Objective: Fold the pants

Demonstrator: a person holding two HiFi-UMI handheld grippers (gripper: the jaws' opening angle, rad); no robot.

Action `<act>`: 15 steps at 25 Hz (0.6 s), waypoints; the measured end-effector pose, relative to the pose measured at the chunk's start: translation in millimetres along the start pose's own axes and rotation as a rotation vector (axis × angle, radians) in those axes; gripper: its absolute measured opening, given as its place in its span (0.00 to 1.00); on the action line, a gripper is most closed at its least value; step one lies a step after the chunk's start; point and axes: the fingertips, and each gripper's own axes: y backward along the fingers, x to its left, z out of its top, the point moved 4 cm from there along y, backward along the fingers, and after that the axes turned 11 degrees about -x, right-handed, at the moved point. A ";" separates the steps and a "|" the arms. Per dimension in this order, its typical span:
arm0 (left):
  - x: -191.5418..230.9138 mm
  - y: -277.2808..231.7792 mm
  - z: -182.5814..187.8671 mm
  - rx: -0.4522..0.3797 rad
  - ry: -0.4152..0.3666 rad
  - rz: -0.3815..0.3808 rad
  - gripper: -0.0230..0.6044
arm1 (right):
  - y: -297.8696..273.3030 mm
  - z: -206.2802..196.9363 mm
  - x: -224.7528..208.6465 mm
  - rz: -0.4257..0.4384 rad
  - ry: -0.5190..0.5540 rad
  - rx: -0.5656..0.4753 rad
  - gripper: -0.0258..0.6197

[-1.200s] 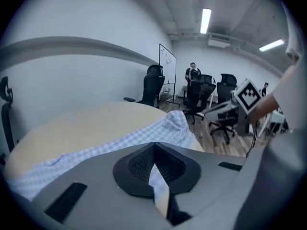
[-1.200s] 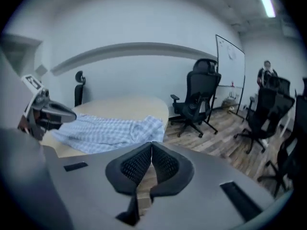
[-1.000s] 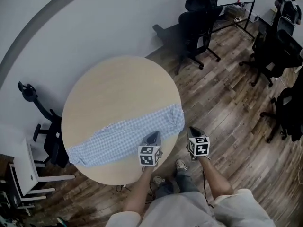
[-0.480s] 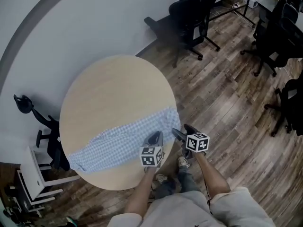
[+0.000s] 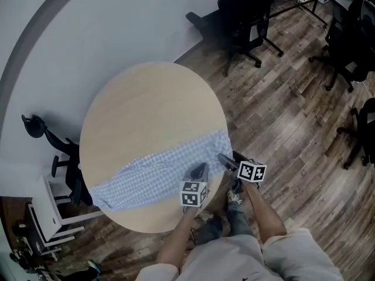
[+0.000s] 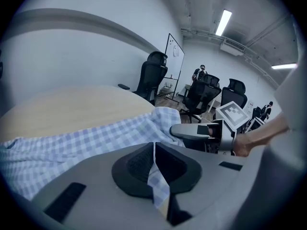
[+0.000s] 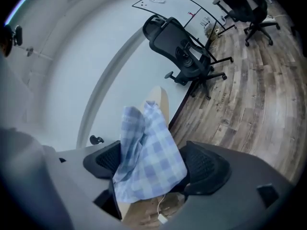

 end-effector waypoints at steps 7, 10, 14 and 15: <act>2.0 -2.4 0.7 -0.008 -0.008 0.002 0.09 | 14.0 0.5 3.9 0.024 0.068 0.010 0.32; 0.6 -3.1 1.9 -0.006 -0.014 0.000 0.09 | 17.7 5.2 8.3 0.023 0.114 0.005 0.18; -2.3 -2.8 5.4 -0.012 -0.022 -0.004 0.09 | 23.2 16.2 11.2 0.030 0.162 -0.005 0.11; -2.0 -3.1 6.2 -0.015 -0.019 -0.001 0.09 | 24.1 20.2 11.4 0.034 0.168 -0.009 0.11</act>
